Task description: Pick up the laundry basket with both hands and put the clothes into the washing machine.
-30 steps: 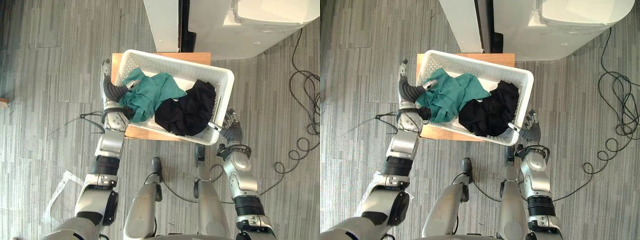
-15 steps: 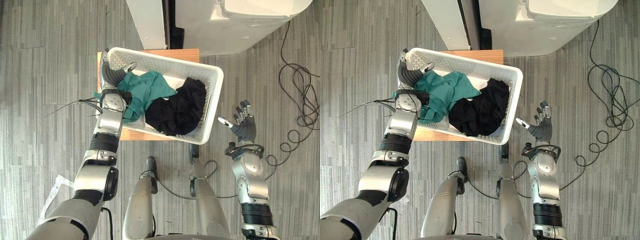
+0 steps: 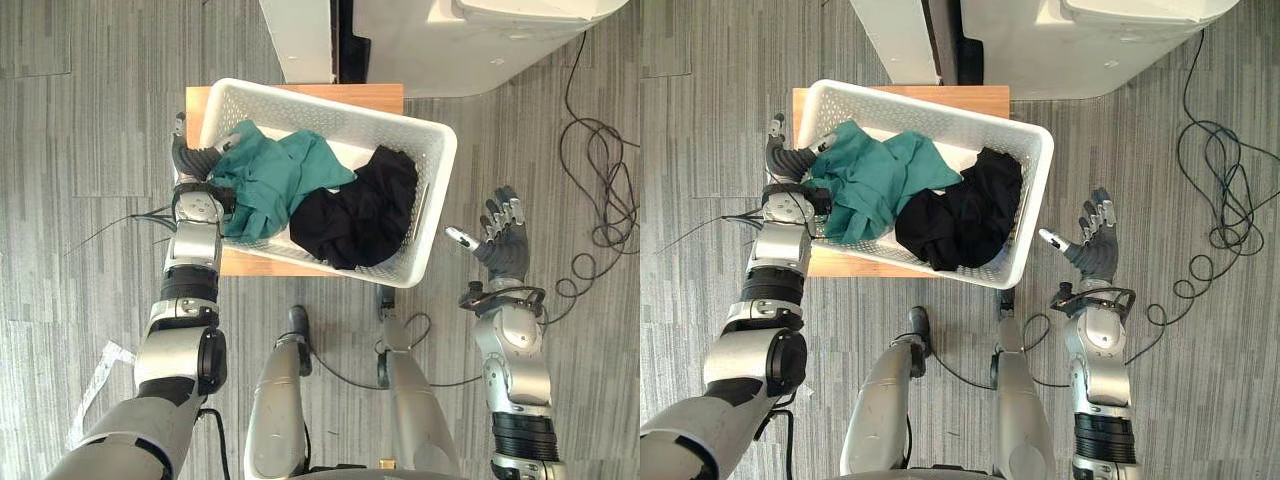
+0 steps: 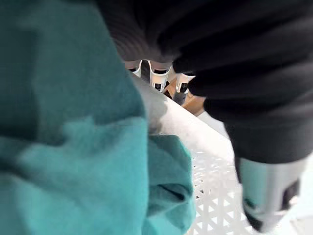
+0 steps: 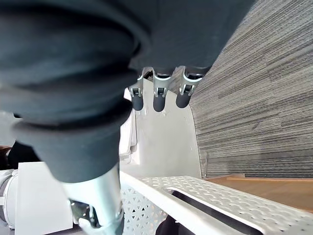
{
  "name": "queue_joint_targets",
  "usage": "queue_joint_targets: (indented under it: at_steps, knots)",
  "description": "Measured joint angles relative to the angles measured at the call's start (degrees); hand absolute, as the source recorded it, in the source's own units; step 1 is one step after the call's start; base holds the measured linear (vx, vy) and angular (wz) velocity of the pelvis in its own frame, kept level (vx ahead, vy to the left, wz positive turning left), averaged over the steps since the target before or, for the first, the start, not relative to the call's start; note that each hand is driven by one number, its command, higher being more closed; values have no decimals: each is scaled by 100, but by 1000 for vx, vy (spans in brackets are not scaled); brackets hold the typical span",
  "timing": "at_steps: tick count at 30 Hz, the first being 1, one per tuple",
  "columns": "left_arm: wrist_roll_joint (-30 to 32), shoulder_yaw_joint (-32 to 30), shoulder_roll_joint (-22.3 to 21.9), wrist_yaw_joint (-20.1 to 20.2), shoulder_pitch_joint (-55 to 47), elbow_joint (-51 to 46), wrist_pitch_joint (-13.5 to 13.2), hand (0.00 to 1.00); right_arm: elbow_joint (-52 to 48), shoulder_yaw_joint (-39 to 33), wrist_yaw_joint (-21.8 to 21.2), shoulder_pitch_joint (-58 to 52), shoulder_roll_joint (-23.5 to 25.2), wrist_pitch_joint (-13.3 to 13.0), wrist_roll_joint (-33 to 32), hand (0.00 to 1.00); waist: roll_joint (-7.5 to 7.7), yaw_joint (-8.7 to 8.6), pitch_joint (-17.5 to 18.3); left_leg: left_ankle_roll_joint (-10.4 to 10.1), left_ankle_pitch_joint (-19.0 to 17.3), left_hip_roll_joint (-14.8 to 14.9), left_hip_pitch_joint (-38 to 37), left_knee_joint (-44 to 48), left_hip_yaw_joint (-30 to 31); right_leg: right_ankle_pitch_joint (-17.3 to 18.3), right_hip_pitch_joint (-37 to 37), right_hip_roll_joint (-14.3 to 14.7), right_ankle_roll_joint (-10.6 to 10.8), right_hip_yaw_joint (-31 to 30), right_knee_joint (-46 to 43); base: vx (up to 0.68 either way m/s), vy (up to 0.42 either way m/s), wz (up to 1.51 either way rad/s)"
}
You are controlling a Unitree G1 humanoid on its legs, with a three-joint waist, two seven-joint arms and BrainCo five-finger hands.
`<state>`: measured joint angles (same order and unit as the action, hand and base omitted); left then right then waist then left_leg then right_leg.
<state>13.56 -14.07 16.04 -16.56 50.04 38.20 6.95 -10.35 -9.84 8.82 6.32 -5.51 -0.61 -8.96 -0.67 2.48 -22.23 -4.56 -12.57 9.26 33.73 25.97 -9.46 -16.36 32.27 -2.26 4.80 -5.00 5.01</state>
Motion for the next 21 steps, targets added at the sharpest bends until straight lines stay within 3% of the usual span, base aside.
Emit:
queue_joint_targets:
  at_steps: [7, 21]
  knots:
    - [71, 114, 11, -43, -421, -515, 77, 0, -48, -65, 7, -66, -22, -9, 11, 0, -1, 9, -6, -1, 2, -1, 6, -17, 19, 2, 0, -1, -3, 21, 3, -3, -10, 0]
    - [186, 243, 180, 269, -332, -243, 56, 0, -42, -89, 0, -118, -65, -7, -4, 0, 10, 7, -40, -1, -6, 17, 84, 57, 29, 12, 16, 7, -18, 61, 2, -6, -13, 1]
